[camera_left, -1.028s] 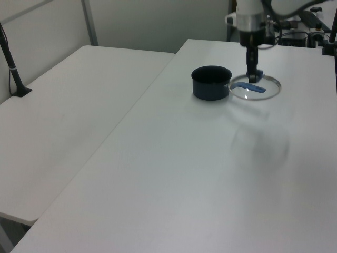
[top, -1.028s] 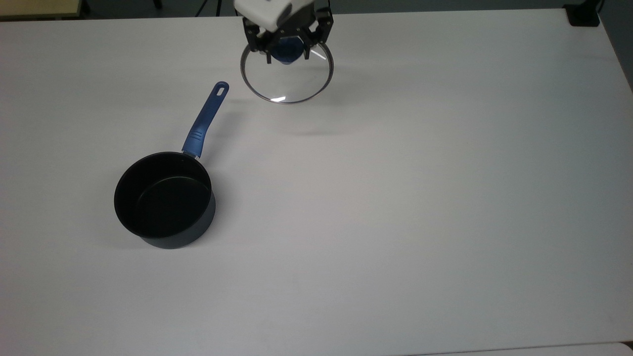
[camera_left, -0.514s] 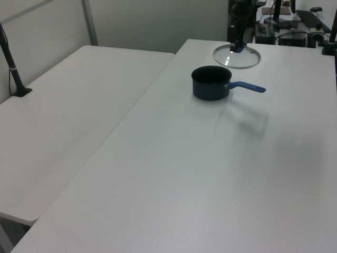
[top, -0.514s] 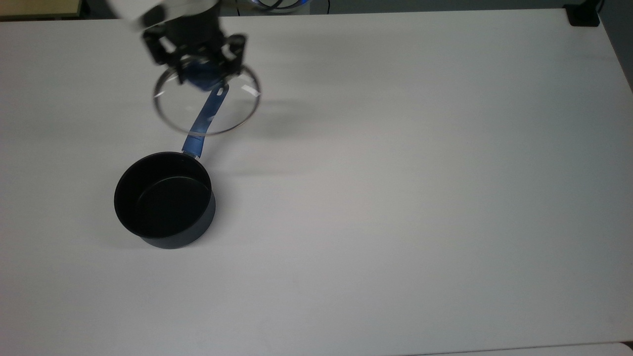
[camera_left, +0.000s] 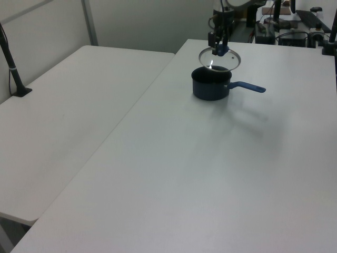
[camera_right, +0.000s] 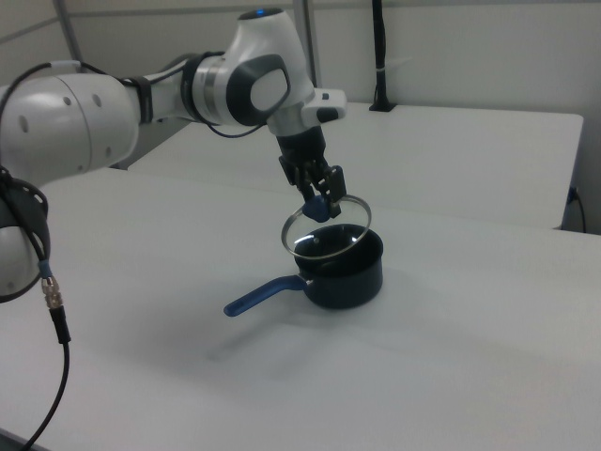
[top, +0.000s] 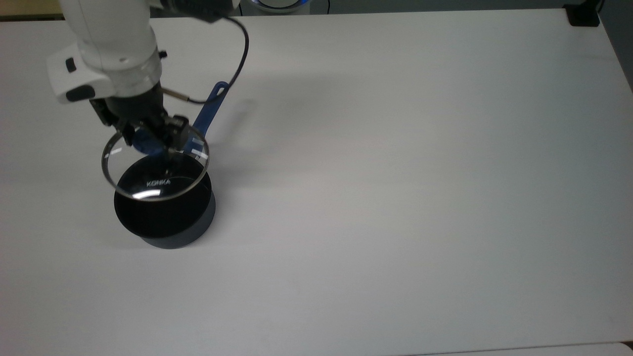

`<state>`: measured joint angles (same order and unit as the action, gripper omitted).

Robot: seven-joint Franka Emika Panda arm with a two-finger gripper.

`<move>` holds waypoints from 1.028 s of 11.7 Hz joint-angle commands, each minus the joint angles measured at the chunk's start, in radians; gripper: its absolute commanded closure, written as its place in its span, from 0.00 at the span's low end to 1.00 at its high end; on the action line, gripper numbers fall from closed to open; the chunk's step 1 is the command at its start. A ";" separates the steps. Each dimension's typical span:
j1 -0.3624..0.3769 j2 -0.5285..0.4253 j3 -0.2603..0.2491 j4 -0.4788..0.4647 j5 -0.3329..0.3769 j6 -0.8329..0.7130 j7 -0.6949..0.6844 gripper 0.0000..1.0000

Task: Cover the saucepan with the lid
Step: 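Lower the lid onto the saucepan rim and settle it flat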

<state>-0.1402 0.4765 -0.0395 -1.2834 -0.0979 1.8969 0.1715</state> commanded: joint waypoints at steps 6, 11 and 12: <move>0.039 0.134 -0.019 0.055 -0.036 0.097 0.207 0.47; 0.037 0.149 -0.019 0.056 -0.036 0.137 0.246 0.47; 0.034 0.152 -0.019 0.056 -0.037 0.151 0.250 0.47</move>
<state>-0.1169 0.6047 -0.0412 -1.2493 -0.1163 2.0146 0.3841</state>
